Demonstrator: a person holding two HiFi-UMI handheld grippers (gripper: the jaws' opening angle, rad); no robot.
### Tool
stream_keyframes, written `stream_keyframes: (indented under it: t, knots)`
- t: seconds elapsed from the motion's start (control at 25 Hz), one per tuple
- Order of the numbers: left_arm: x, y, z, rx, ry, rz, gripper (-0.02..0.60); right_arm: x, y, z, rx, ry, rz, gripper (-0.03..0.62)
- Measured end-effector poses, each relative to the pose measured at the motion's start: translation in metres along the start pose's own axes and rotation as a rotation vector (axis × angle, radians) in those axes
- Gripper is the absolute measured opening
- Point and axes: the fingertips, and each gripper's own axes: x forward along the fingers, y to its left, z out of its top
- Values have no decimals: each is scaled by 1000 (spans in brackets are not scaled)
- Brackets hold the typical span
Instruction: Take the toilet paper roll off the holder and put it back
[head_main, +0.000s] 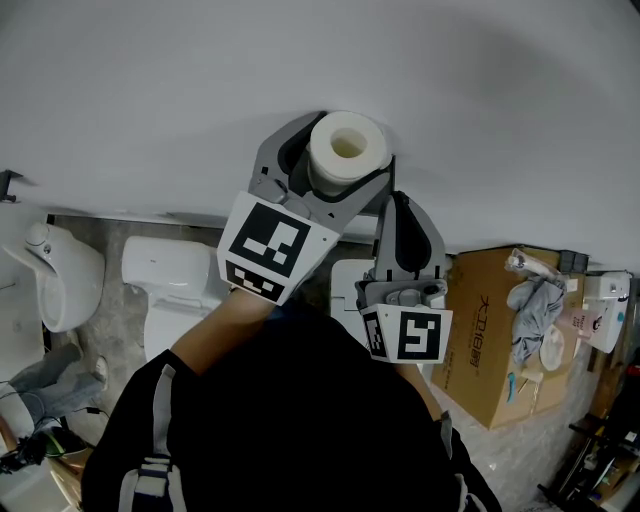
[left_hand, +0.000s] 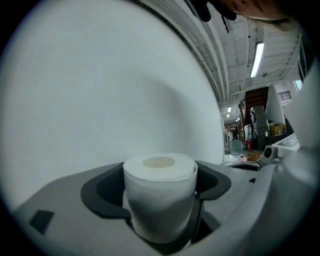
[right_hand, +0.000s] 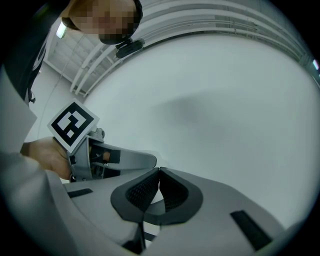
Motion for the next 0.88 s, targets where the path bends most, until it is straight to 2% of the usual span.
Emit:
stream_keyframes:
  t: [0.48, 0.88]
  knots:
    - [-12, 1, 21, 35, -91, 41, 396, -1, 3, 8, -10, -14, 15, 23]
    - [-41, 15, 34, -3, -118, 106, 396, 3, 21, 16, -16, -26, 40, 23]
